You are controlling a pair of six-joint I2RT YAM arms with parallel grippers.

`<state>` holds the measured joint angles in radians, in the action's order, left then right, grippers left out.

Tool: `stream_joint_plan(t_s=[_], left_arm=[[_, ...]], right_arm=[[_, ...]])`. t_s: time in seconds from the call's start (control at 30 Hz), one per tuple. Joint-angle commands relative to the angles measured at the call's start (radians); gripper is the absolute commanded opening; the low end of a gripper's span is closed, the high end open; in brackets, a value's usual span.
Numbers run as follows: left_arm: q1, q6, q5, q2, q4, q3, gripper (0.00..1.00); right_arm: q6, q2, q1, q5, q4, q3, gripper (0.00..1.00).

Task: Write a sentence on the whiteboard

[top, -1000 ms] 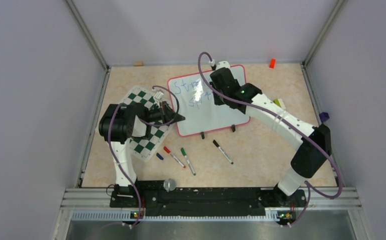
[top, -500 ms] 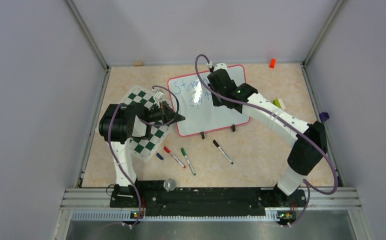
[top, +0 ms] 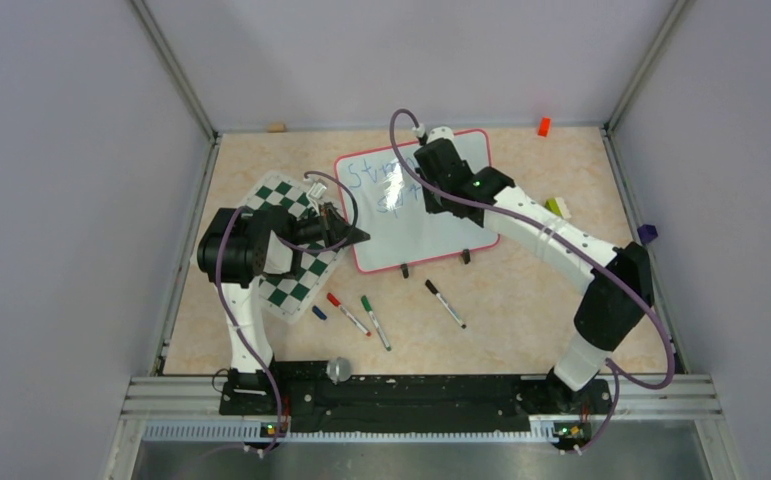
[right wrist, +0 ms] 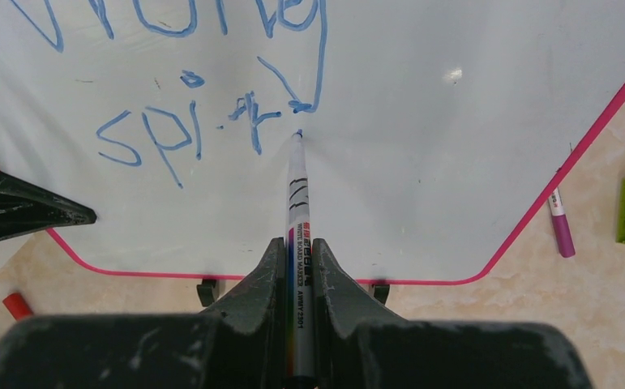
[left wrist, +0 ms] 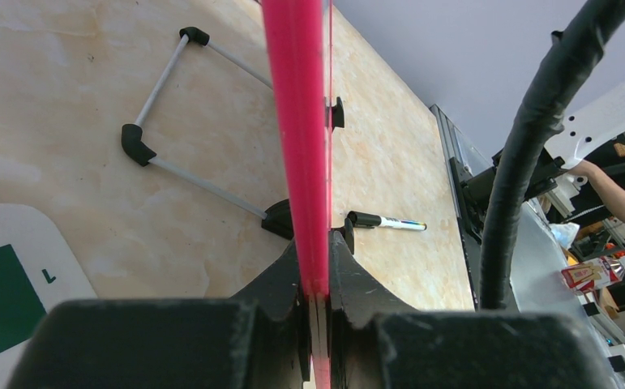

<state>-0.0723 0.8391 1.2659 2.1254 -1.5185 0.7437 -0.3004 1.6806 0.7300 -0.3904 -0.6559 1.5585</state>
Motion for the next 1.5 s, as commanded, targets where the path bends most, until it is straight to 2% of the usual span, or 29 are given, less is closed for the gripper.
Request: stream_joint_plan(t_s=[0.0,0.5,0.77,1.47], left_arm=[[0.031,-0.079,-0.067,-0.015,-0.101,-0.006,0.0],[0.031,-0.08,-0.067,-0.014,-0.101,-0.006,0.0],[0.031,-0.078,-0.07,-0.013,-0.101,-0.007,0.0],[0.031,-0.082,-0.069,-0.016,-0.101,-0.009,0.0]], right_arm=[[-0.027,-0.024,-0.011,0.009,-0.004,-0.035,0.0],[-0.035,-0.066,-0.011,0.019,-0.004,-0.025,0.0],[0.029,-0.141,-0.012,0.005,0.032,-0.031,0.0],[0.051,-0.148,-0.038,-0.022,0.036,-0.034,0.0]])
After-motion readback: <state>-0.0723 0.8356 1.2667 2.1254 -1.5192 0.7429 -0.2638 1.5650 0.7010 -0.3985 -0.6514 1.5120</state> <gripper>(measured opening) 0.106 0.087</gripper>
